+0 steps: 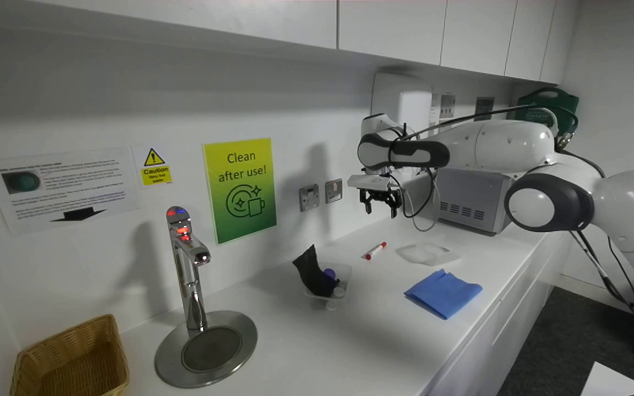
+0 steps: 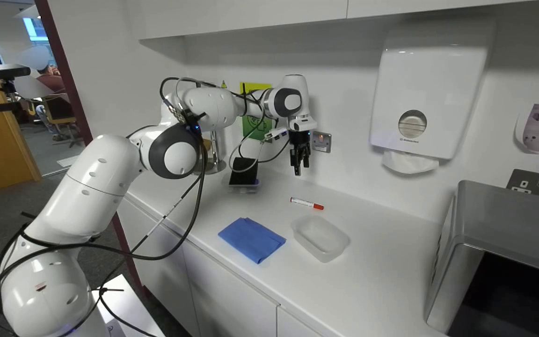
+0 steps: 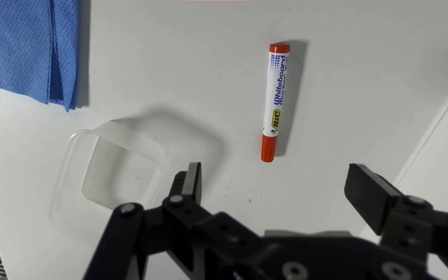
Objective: Put the marker on the counter
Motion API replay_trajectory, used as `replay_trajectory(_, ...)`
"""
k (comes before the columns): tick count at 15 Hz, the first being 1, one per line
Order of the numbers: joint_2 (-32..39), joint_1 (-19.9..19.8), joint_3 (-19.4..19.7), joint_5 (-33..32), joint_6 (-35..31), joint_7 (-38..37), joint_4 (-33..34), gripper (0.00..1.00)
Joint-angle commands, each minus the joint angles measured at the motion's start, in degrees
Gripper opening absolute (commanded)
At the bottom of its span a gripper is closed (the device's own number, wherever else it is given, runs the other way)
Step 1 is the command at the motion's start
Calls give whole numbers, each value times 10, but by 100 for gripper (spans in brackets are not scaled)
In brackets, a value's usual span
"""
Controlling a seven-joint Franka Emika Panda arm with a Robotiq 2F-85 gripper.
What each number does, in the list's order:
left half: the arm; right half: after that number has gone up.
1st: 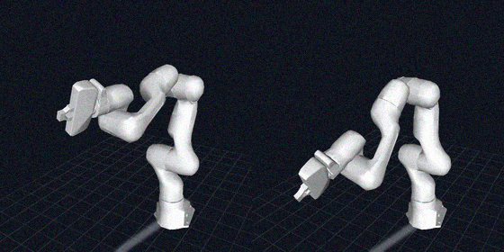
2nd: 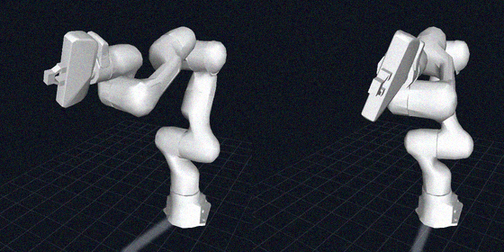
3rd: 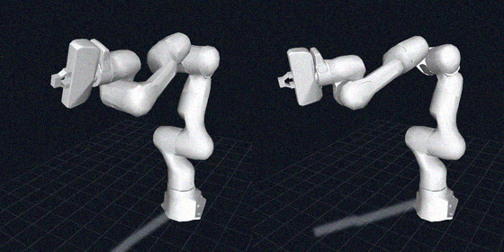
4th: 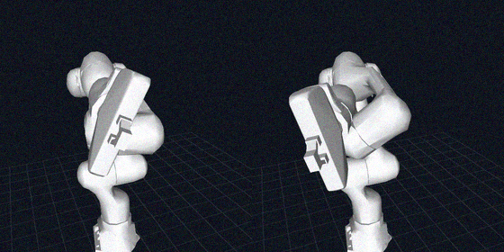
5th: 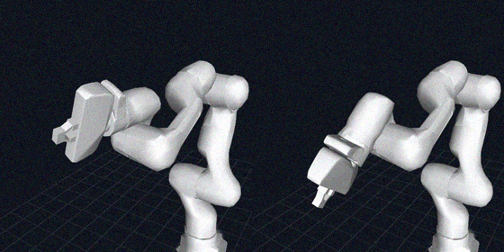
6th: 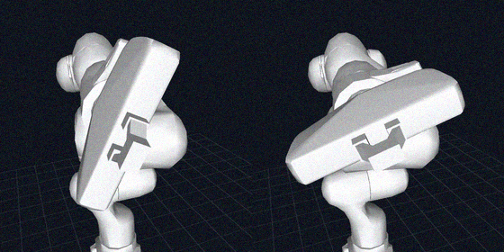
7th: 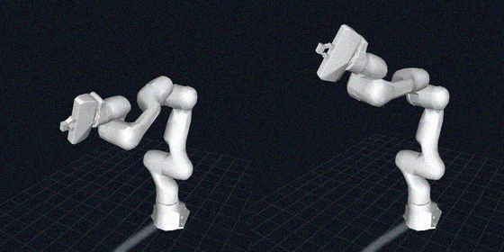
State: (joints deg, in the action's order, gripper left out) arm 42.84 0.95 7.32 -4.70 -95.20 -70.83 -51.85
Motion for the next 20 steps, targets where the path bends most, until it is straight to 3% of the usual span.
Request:
replay_trajectory(1, -81, 23, 3, -20, -60, -1, -131, 100)
replay_trajectory(12, -245, 59, -3, -64, -114, -18, -361, 100)
replay_trajectory(20, -389, 47, -22, -78, -106, -28, -531, 100)
